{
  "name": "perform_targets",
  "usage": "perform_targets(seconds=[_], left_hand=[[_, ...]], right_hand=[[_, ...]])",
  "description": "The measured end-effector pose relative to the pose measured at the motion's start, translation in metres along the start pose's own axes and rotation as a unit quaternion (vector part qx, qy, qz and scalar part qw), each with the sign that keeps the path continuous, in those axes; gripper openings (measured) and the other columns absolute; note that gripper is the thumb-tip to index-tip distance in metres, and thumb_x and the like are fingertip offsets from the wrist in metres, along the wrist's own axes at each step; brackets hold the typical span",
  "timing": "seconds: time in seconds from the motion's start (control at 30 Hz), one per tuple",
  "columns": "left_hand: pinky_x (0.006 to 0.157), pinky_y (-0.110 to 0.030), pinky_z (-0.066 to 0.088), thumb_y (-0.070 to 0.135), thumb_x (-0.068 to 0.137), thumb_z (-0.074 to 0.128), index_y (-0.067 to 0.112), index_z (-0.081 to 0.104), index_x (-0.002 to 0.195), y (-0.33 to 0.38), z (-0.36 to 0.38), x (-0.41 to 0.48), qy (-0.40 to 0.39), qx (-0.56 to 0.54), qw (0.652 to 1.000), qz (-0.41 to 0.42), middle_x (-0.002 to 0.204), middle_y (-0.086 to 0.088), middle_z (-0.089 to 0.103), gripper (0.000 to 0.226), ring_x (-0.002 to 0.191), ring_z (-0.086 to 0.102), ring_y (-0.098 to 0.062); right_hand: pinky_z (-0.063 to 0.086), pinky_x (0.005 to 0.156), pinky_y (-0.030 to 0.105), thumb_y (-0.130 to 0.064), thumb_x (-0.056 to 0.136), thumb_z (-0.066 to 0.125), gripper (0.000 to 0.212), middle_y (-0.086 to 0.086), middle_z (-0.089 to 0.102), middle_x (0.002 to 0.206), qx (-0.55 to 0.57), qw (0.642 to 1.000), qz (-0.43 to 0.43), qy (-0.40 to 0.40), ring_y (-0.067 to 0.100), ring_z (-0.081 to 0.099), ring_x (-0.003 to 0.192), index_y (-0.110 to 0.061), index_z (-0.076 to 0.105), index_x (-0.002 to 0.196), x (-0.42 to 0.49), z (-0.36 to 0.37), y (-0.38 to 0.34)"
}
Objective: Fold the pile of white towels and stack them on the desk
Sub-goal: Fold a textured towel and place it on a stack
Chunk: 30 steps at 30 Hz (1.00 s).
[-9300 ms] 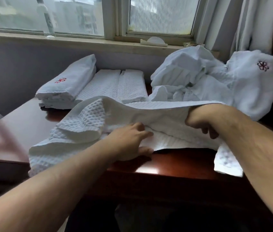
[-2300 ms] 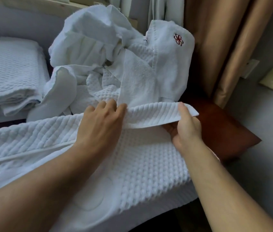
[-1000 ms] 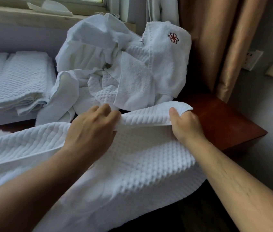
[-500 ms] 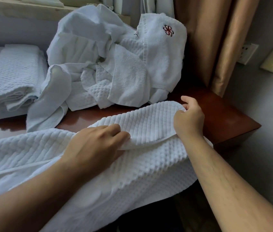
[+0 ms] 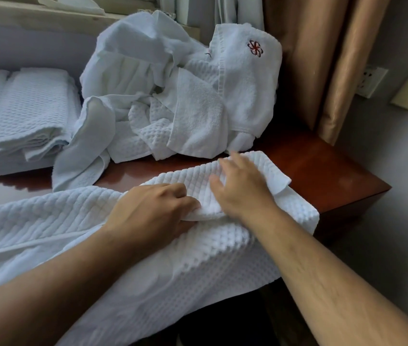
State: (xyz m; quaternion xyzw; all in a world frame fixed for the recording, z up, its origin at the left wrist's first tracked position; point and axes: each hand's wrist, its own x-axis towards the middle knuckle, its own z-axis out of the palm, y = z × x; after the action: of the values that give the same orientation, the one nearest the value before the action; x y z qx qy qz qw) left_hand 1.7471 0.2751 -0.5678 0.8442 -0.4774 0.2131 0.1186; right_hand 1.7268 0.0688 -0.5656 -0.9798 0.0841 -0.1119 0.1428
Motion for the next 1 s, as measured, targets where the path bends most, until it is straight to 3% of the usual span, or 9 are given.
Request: perform_targets(seconds=[0.1, 0.23, 0.33, 0.43, 0.53, 0.6, 0.73, 0.87, 1.0], left_hand=[[0.062, -0.038, 0.049, 0.039, 0.077, 0.081, 0.024, 0.072, 0.111, -0.004, -0.003, -0.009, -0.006, 0.057, 0.998, -0.039, 0.092, 0.002, 0.066, 0.039, 0.082, 0.064, -0.026], [0.087, -0.048, 0.043, 0.053, 0.079, 0.071, 0.026, 0.056, 0.133, -0.028, -0.018, -0.048, -0.004, 0.1, 0.976, -0.193, 0.118, -0.002, 0.061, 0.062, 0.103, 0.057, -0.031], [0.092, -0.046, 0.041, 0.078, 0.077, 0.047, 0.037, 0.051, 0.131, -0.05, -0.04, -0.071, -0.071, 0.076, 0.957, -0.272, 0.122, 0.003, 0.065, 0.068, 0.108, 0.06, -0.026], [0.091, -0.042, 0.042, 0.082, 0.069, 0.056, 0.044, 0.052, 0.126, -0.065, -0.053, -0.084, -0.096, 0.009, 0.947, -0.308, 0.122, 0.01, 0.065, 0.068, 0.11, 0.059, -0.02], [0.088, -0.042, 0.043, 0.071, 0.068, 0.064, 0.039, 0.055, 0.12, -0.063, -0.05, -0.087, -0.05, -0.009, 0.948, -0.314, 0.116, 0.006, 0.066, 0.062, 0.105, 0.059, -0.022], [0.084, -0.039, 0.039, 0.058, 0.07, 0.071, 0.035, 0.057, 0.115, -0.062, -0.046, -0.083, -0.019, 0.017, 0.956, -0.291, 0.111, 0.004, 0.067, 0.052, 0.101, 0.059, -0.024], [0.079, -0.041, 0.04, 0.034, 0.071, 0.077, 0.026, 0.063, 0.109, -0.077, -0.043, -0.075, 0.002, 0.115, 0.969, -0.219, 0.097, -0.001, 0.064, 0.041, 0.092, 0.061, -0.031], [0.071, -0.043, 0.042, 0.014, 0.077, 0.072, 0.016, 0.066, 0.106, -0.089, -0.046, -0.062, 0.008, 0.198, 0.97, -0.144, 0.087, -0.005, 0.061, 0.03, 0.081, 0.061, -0.033], [0.071, -0.043, 0.045, 0.01, 0.083, 0.063, 0.016, 0.061, 0.117, -0.093, -0.055, -0.068, -0.008, 0.197, 0.968, -0.154, 0.091, -0.007, 0.063, 0.035, 0.081, 0.064, -0.035]], right_hand=[[-0.003, 0.124, 0.045, -0.056, 0.102, 0.019, 0.068, -0.001, -0.003, 0.171, -0.043, 0.992, 0.031, -0.114, 0.026, -0.008, 0.156, -0.025, 0.009, 0.162, 0.001, 0.012, 0.002], [-0.005, 0.124, 0.045, -0.059, 0.102, 0.014, 0.07, -0.002, -0.008, 0.17, -0.059, 0.991, 0.035, -0.116, 0.026, -0.012, 0.156, -0.025, 0.003, 0.162, 0.001, 0.012, 0.002], [-0.005, 0.124, 0.044, -0.06, 0.102, 0.013, 0.07, -0.002, -0.01, 0.17, -0.064, 0.988, 0.035, -0.132, 0.025, -0.013, 0.156, -0.026, 0.001, 0.162, 0.0, 0.01, -0.001], [-0.002, 0.125, 0.047, -0.057, 0.104, 0.015, 0.069, 0.001, -0.007, 0.171, -0.082, 0.984, 0.058, -0.147, 0.028, -0.01, 0.156, -0.023, 0.003, 0.162, 0.001, 0.005, -0.008], [0.015, 0.124, 0.049, -0.05, 0.105, 0.025, 0.064, 0.009, 0.022, 0.166, -0.075, 0.994, 0.015, -0.078, 0.031, 0.015, 0.153, -0.015, 0.026, 0.158, 0.001, 0.006, -0.038], [0.021, 0.121, 0.048, -0.051, 0.104, 0.032, 0.061, 0.007, 0.035, 0.16, 0.022, 0.996, -0.062, -0.066, 0.029, 0.026, 0.149, -0.015, 0.037, 0.153, -0.002, 0.012, -0.068], [0.006, 0.126, 0.048, -0.062, 0.101, 0.025, 0.068, 0.004, 0.015, 0.169, 0.036, 0.983, -0.116, -0.138, 0.029, 0.005, 0.156, -0.026, 0.025, 0.16, -0.003, 0.037, -0.101], [0.011, 0.125, 0.048, -0.057, 0.097, 0.017, 0.07, 0.002, 0.013, 0.17, -0.02, 0.987, -0.118, -0.11, 0.031, 0.006, 0.155, -0.027, 0.022, 0.16, 0.017, 0.046, -0.097], [0.012, 0.124, 0.048, -0.055, 0.097, 0.015, 0.069, 0.0, 0.013, 0.17, -0.053, 0.985, -0.115, -0.116, 0.031, 0.008, 0.155, -0.028, 0.017, 0.161, 0.033, 0.052, -0.092]])
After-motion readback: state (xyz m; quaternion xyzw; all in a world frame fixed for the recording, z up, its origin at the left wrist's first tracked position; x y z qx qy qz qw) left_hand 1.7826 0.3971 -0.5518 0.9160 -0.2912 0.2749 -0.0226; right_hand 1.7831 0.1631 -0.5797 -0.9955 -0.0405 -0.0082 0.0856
